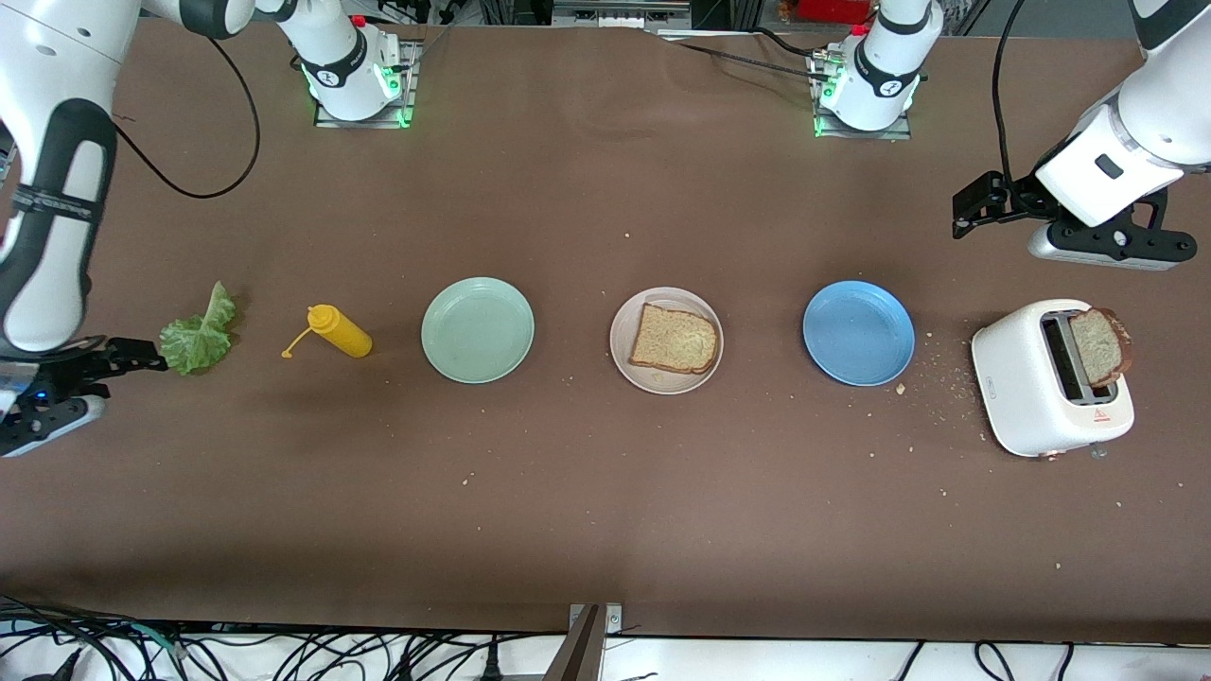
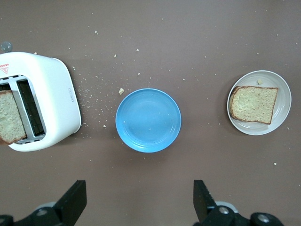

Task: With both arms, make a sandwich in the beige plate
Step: 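Lower the right gripper onto the green lettuce leaf and grasp it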

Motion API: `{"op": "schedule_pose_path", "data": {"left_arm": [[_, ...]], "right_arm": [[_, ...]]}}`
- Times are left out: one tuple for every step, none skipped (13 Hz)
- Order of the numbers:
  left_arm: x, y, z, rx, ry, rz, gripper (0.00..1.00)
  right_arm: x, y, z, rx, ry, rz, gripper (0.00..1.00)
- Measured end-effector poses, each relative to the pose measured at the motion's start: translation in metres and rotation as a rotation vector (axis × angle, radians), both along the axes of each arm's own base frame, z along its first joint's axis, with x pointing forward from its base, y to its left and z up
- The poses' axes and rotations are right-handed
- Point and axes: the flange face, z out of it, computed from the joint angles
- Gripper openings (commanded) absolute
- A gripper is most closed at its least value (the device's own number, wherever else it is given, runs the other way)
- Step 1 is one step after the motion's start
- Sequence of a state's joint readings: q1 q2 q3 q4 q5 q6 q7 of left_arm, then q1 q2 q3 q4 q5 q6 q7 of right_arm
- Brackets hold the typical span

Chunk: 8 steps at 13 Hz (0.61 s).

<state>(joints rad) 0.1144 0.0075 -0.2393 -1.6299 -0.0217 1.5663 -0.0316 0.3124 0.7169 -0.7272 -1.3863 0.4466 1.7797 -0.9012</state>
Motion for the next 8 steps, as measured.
{"op": "schedule_pose_path", "data": {"left_arm": [[0.0,0.0,0.0,0.0,0.0,0.0,1.0],[0.0,0.0,0.0,0.0,0.0,0.0,1.0],[0.0,0.0,0.0,0.0,0.0,0.0,1.0],[0.0,0.0,0.0,0.0,0.0,0.0,1.0],[0.0,0.0,0.0,0.0,0.0,0.0,1.0],[0.0,0.0,0.0,0.0,0.0,0.0,1.0],[0.0,0.0,0.0,0.0,0.0,0.0,1.0],[0.0,0.0,0.0,0.0,0.0,0.0,1.0]], "right_arm": [[-0.003,0.003,-0.014,-0.009,0.0,-0.001,0.98],[-0.007,0.003,-0.025,-0.026,-0.009,-0.005,0.98],[-0.011,-0.001,-0.035,-0.045,-0.024,-0.012,0.98],[-0.018,-0.006,-0.049,-0.061,-0.03,-0.025,0.98],[-0.027,-0.012,-0.064,-0.073,-0.029,-0.038,0.98],[-0.035,-0.017,-0.077,-0.08,-0.024,-0.049,0.98],[-0.042,-0.02,-0.086,-0.085,-0.017,-0.058,0.98],[-0.046,-0.022,-0.091,-0.084,-0.011,-0.065,0.98]]}}
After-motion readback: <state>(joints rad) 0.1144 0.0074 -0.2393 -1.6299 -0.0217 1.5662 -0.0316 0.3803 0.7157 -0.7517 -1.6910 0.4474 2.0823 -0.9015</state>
